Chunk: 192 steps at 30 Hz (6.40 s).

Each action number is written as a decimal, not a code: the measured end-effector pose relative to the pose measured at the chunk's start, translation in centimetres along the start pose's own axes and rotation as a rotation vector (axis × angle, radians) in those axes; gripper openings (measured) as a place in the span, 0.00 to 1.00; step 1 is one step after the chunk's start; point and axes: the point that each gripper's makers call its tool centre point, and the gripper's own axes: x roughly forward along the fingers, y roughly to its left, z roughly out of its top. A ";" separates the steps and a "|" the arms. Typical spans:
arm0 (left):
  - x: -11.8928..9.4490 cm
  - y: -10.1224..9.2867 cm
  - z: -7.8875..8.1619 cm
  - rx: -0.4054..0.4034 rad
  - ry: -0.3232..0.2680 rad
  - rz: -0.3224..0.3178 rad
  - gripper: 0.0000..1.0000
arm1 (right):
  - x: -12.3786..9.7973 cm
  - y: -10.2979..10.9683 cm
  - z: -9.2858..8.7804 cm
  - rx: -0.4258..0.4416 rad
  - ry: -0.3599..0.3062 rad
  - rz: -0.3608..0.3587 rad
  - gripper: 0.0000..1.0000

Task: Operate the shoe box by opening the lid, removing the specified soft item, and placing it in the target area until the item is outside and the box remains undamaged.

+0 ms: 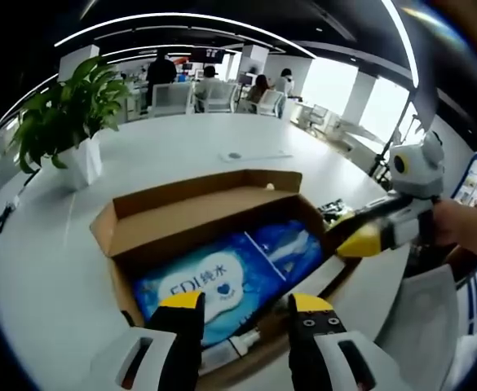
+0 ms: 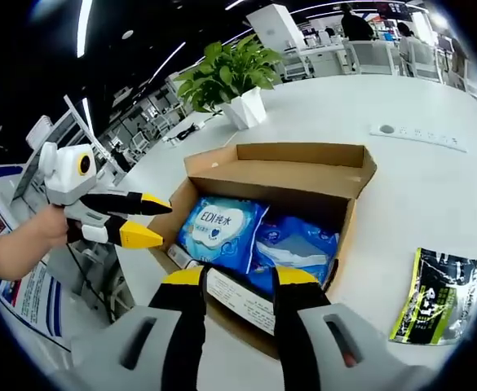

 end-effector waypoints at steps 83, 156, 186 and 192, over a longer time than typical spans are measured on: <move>0.6 3.6 -3.3 -0.116 0.012 -0.072 0.38 | 8.0 -0.5 -0.2 0.088 0.091 -0.102 0.00; 6.2 5.7 -4.3 -0.014 0.228 0.074 0.00 | 4.2 -3.4 -0.4 0.075 -0.045 -0.160 0.00; 0.8 2.4 2.5 -0.079 -0.003 0.100 0.00 | -0.4 -3.0 3.2 0.017 -0.117 -0.138 0.00; 1.1 0.1 3.4 -0.070 -0.017 0.092 0.00 | -3.0 -3.5 3.1 -0.004 -0.128 -0.150 0.00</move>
